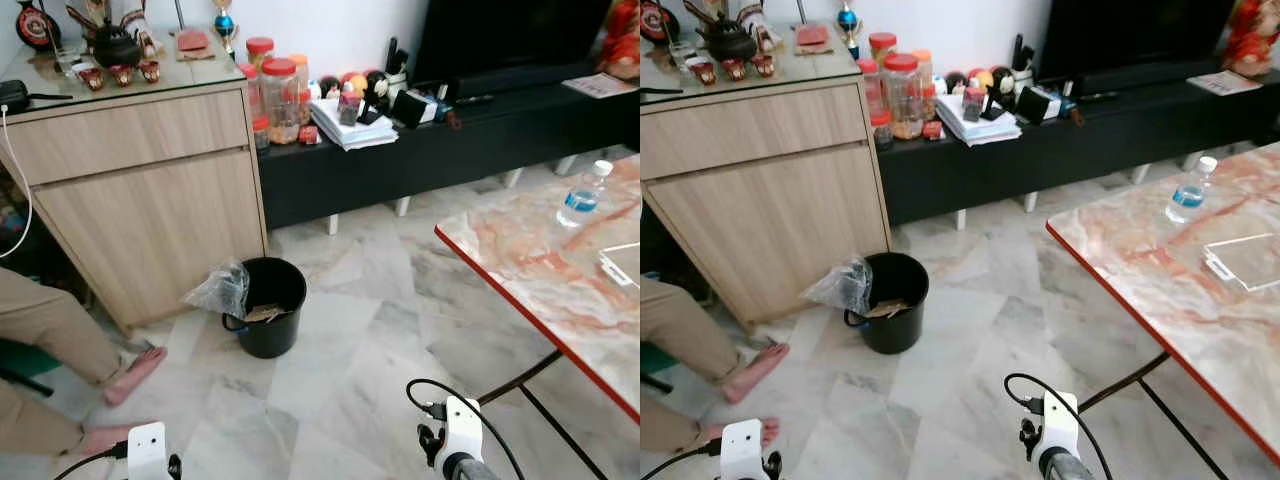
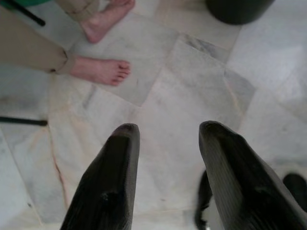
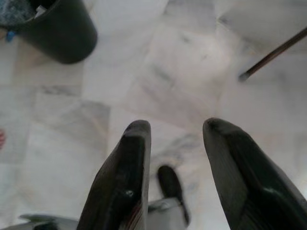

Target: Picking trash to rubbish bin

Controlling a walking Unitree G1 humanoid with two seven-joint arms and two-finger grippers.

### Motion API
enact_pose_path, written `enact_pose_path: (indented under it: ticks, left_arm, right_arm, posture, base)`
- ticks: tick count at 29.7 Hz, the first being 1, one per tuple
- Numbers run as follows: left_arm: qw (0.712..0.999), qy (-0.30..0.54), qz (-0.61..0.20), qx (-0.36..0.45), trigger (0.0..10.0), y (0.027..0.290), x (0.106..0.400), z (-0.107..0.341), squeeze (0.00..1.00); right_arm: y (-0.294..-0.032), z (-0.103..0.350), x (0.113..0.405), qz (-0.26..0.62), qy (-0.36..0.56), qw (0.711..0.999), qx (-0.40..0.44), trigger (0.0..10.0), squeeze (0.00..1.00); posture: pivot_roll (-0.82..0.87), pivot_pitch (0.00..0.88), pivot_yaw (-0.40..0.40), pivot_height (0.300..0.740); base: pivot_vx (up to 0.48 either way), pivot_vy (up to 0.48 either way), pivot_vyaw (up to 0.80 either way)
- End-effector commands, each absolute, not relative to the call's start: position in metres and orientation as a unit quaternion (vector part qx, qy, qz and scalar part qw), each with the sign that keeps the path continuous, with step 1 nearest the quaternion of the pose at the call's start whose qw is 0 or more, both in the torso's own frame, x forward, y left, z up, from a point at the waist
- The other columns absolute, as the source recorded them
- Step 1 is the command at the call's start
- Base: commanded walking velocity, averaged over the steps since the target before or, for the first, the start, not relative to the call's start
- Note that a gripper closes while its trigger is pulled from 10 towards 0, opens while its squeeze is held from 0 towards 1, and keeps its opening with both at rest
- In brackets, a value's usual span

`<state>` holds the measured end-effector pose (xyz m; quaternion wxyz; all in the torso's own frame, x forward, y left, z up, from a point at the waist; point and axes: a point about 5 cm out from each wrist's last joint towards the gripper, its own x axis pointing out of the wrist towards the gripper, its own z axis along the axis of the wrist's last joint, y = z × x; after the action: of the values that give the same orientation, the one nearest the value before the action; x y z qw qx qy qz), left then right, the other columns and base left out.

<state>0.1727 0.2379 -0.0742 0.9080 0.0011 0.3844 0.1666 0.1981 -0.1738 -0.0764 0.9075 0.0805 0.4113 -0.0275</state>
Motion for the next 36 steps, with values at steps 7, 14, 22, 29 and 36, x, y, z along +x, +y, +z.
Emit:
enact_pose_path:
  ticks: [7, 14, 22, 29, 36]
  left_arm:
    - [0.903, 0.399, 0.159, 0.016, 10.0, 0.2384, 0.1673, -0.0770, 0.00]
    - [0.903, 0.398, 0.159, 0.020, 10.0, 0.2403, 0.1679, -0.0763, 0.00]
    - [0.902, 0.400, 0.158, 0.022, 10.0, 0.2400, 0.1669, -0.0768, 0.00]
    - [0.902, 0.403, 0.157, 0.021, 10.0, 0.2397, 0.1653, -0.0776, 0.00]
    - [0.902, 0.401, 0.157, 0.024, 10.0, 0.2413, 0.1652, -0.0771, 0.00]
  right_arm:
    - [-0.1703, -0.0774, 0.1972, -0.028, 0.415, 0.906, 0.083, 10.0, 0.00]
    - [-0.1694, -0.0773, 0.1975, -0.028, 0.415, 0.906, 0.083, 10.0, 0.00]
    - [-0.1695, -0.0784, 0.1954, -0.031, 0.417, 0.904, 0.086, 10.0, 0.00]
    - [-0.1697, -0.0796, 0.1932, -0.033, 0.420, 0.903, 0.086, 10.0, 0.00]
    - [-0.1682, -0.0799, 0.1928, -0.034, 0.420, 0.903, 0.089, 10.0, 0.00]
  posture:
    - [0.02, 0.000, 0.019, 0.740]
    - [0.02, 0.000, 0.021, 0.740]
    - [0.02, 0.000, 0.024, 0.740]
    - [0.02, 0.000, 0.024, 0.740]
    - [0.03, 0.005, 0.030, 0.740]
  base:
    - [0.000, 0.000, -0.79]
    - [0.000, 0.000, -0.79]
    - [0.000, 0.000, -0.79]
    - [0.000, 0.000, -0.79]
    - [0.000, 0.000, -0.79]
